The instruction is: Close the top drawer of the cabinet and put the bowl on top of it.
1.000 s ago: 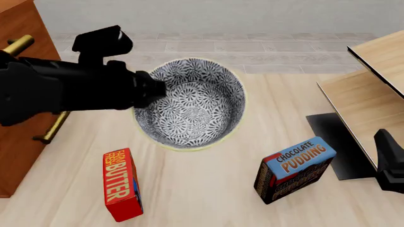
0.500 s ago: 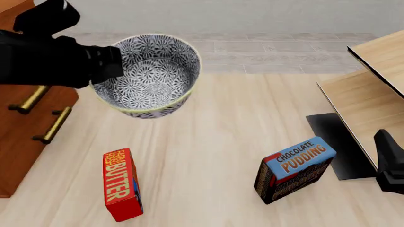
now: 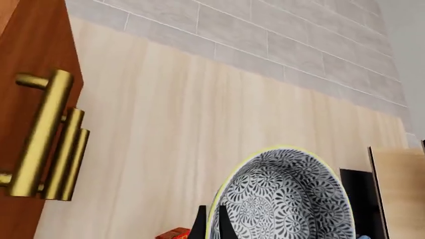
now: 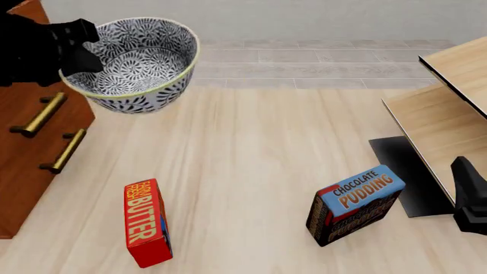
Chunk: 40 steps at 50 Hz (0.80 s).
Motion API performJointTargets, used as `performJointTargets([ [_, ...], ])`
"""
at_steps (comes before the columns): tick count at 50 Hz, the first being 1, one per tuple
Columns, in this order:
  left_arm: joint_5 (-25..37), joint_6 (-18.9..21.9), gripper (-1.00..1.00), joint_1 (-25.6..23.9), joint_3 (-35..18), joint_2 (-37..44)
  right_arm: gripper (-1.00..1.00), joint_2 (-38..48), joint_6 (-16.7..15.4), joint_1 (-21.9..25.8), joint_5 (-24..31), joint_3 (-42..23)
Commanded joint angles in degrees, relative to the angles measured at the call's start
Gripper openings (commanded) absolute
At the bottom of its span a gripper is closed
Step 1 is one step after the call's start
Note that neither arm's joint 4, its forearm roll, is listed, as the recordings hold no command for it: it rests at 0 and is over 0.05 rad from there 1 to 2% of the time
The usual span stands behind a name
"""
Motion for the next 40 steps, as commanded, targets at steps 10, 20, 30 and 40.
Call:
performJointTargets([
  [10,9.3,-4.9,-1.0,4.4,-7.7,2.5,1.0,0.4,0.2,-0.1,-0.3,0.0],
  [20,14.3,-6.9,-1.0,6.3,-14.0,2.7,1.0,0.3,0.3,-0.4,-0.3,0.0],
  [30,19.2,-8.7,-1.0,8.3,-20.4,3.6,1.0,0.2,0.3,-0.3,-0.2,0.0],
  [40,24.7,-8.2,-1.0,15.1,-28.5,3.4,1.0,0.6,0.3,-0.3,-0.5,0.0],
])
